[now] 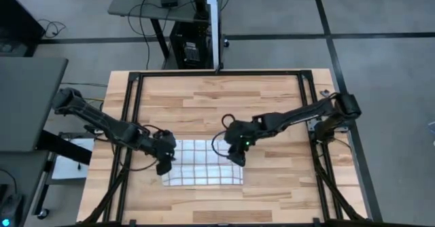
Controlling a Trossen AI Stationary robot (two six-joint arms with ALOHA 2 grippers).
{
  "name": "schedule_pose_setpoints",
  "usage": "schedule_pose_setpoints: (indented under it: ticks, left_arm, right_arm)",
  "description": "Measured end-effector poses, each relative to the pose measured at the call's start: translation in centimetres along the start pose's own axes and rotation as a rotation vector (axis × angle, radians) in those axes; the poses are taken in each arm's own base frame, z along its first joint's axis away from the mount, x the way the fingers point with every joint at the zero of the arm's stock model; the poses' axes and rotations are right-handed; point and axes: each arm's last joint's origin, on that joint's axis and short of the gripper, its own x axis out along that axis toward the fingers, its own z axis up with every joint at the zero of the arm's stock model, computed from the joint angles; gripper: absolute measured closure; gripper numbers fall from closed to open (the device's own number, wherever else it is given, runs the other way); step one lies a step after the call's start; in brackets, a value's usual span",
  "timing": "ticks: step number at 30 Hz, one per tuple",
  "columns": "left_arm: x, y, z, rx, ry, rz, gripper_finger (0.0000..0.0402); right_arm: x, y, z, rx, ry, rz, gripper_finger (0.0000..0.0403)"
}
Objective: Roll towel
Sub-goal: Roll the white stripe kitchen towel
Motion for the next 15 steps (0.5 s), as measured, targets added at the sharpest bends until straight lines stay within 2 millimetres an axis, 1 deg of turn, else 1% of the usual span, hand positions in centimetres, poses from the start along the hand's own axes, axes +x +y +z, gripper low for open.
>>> schedule_pose_setpoints:
  ticks: [2, 4, 7, 8, 12, 15]
  left_arm:
    - [0.1, -0.7, 0.0, -0.011, -0.004, -0.101, 0.0274]
    - [0.5, -1.1, -0.6, -0.024, 0.014, -0.166, 0.0275]
    - [1.6, -0.7, -2.0, -0.053, 0.057, -0.158, 0.0275]
    - [2.0, -0.4, -2.5, -0.070, 0.070, -0.147, 0.0275]
    - [3.2, 0.9, -5.0, -0.141, 0.150, -0.115, 0.0275]
    - [3.7, 1.5, -6.1, -0.152, 0.175, -0.102, 0.0275]
  right_arm:
    - [0.9, 1.1, -0.3, -0.025, -0.004, 0.060, 0.0277]
    - [2.3, 1.8, -0.8, -0.029, 0.023, 0.131, 0.0309]
    - [4.9, 1.1, -1.4, -0.029, 0.052, 0.149, 0.0378]
    - [5.7, 0.6, -1.6, -0.015, 0.068, 0.139, 0.0390]
    - [8.6, -1.3, -3.0, 0.045, 0.179, 0.132, 0.0394]
    - [9.8, -1.8, -4.2, 0.056, 0.245, 0.145, 0.0401]
